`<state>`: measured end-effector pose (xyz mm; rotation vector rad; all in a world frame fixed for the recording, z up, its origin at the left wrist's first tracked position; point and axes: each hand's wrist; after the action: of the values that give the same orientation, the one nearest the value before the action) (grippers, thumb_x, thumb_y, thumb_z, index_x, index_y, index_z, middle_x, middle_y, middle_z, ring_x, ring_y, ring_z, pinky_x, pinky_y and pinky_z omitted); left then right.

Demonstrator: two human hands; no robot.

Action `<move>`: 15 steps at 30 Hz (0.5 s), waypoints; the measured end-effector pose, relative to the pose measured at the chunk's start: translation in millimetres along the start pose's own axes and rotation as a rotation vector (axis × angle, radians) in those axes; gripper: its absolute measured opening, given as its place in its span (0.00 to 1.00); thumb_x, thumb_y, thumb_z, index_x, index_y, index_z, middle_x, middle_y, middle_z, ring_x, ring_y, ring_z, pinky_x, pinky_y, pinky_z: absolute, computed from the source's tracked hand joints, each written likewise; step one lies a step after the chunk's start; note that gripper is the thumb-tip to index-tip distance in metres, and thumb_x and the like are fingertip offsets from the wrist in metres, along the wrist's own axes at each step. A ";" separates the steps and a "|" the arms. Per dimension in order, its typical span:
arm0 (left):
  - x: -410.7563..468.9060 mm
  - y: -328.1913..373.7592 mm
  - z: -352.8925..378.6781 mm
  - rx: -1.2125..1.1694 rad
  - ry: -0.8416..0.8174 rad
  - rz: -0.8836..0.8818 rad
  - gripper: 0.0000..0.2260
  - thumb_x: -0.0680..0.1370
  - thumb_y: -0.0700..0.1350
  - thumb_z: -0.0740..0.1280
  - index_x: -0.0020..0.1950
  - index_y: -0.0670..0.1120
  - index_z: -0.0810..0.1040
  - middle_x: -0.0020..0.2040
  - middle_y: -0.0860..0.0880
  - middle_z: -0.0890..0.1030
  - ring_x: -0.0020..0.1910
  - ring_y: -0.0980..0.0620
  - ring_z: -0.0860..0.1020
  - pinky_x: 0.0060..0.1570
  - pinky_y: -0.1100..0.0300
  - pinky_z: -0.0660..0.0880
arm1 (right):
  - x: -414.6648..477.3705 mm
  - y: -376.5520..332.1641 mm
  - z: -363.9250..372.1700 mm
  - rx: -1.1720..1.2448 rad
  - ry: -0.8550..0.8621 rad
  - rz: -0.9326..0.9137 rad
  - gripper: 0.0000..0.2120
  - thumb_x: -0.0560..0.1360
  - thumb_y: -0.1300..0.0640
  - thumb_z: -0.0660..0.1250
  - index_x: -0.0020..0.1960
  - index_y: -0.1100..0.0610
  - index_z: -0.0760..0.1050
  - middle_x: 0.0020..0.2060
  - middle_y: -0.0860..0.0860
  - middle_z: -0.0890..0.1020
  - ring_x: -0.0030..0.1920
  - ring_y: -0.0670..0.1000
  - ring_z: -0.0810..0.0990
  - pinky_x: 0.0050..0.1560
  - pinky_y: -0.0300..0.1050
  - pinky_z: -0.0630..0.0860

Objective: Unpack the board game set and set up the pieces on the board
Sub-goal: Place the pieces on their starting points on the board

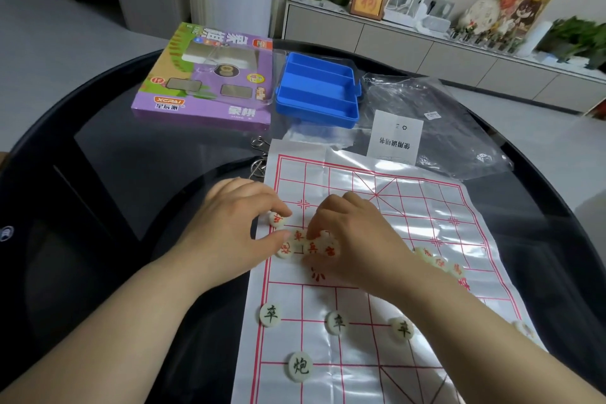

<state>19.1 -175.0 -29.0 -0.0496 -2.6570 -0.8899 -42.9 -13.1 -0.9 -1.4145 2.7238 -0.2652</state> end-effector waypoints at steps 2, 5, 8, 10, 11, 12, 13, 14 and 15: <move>-0.7 1.5 1.0 0.000 0.004 0.021 0.25 0.62 0.64 0.55 0.48 0.54 0.80 0.43 0.71 0.66 0.48 0.73 0.57 0.55 0.84 0.42 | -0.4 1.6 -10.7 0.033 -0.002 0.026 0.12 0.69 0.52 0.71 0.50 0.55 0.78 0.49 0.50 0.79 0.49 0.52 0.72 0.48 0.45 0.64; -2.4 5.5 2.8 0.029 -0.034 0.015 0.25 0.63 0.65 0.55 0.50 0.55 0.79 0.45 0.69 0.66 0.50 0.72 0.57 0.57 0.83 0.40 | -0.4 17.7 -24.5 0.100 0.009 0.093 0.11 0.73 0.52 0.66 0.55 0.52 0.75 0.50 0.45 0.77 0.47 0.44 0.68 0.46 0.37 0.65; -2.7 7.0 8.3 0.106 -0.065 0.087 0.22 0.65 0.63 0.57 0.46 0.53 0.81 0.44 0.62 0.73 0.50 0.65 0.64 0.63 0.70 0.46 | 5.8 27.7 -26.4 0.169 -0.013 0.162 0.11 0.73 0.56 0.66 0.55 0.52 0.75 0.48 0.45 0.76 0.46 0.43 0.67 0.42 0.33 0.65; -3.5 6.4 12.0 0.180 -0.070 0.106 0.19 0.65 0.62 0.58 0.43 0.54 0.82 0.42 0.59 0.77 0.50 0.61 0.66 0.62 0.62 0.51 | 11.1 30.5 -20.6 0.174 -0.075 0.169 0.11 0.74 0.58 0.65 0.56 0.53 0.75 0.52 0.47 0.76 0.48 0.43 0.67 0.47 0.34 0.65; -3.2 6.6 12.3 0.200 -0.076 0.107 0.19 0.64 0.62 0.58 0.42 0.54 0.82 0.42 0.59 0.77 0.49 0.61 0.66 0.62 0.61 0.52 | 13.5 31.4 -18.3 0.173 -0.097 0.159 0.12 0.74 0.59 0.64 0.57 0.54 0.75 0.54 0.48 0.76 0.48 0.44 0.67 0.49 0.34 0.65; -3.1 6.7 12.1 0.206 -0.085 0.105 0.19 0.64 0.62 0.58 0.42 0.54 0.82 0.42 0.59 0.77 0.50 0.60 0.66 0.62 0.61 0.52 | 15.1 31.5 -16.9 0.184 -0.116 0.150 0.12 0.74 0.60 0.64 0.57 0.54 0.75 0.55 0.49 0.76 0.49 0.44 0.67 0.50 0.34 0.65; -2.7 7.7 10.5 0.203 -0.099 0.102 0.20 0.64 0.63 0.58 0.43 0.54 0.82 0.43 0.59 0.77 0.50 0.60 0.66 0.62 0.62 0.51 | 16.1 32.0 -15.9 0.203 -0.136 0.143 0.12 0.75 0.61 0.63 0.58 0.54 0.75 0.55 0.48 0.75 0.48 0.44 0.68 0.49 0.32 0.66; -3.0 8.1 9.4 0.193 -0.108 0.095 0.22 0.63 0.64 0.57 0.44 0.54 0.82 0.44 0.60 0.75 0.51 0.61 0.65 0.63 0.64 0.48 | 16.2 32.6 -15.5 0.222 -0.157 0.137 0.12 0.75 0.62 0.63 0.57 0.53 0.76 0.54 0.48 0.75 0.48 0.43 0.69 0.46 0.30 0.66; -2.9 7.6 8.4 0.176 -0.110 0.083 0.24 0.63 0.65 0.57 0.46 0.54 0.82 0.46 0.61 0.73 0.53 0.62 0.64 0.64 0.67 0.43 | 15.8 33.1 -15.7 0.236 -0.176 0.129 0.12 0.75 0.62 0.63 0.57 0.53 0.76 0.53 0.46 0.74 0.46 0.43 0.69 0.43 0.27 0.66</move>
<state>20.3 -163.7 -31.8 -0.1690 -2.8014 -0.6413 -80.8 -5.4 9.0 -1.1388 2.5306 -0.4180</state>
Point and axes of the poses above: each hand's wrist, its own x-axis towards the middle knuckle, its own z-axis out of the palm, y = z × x
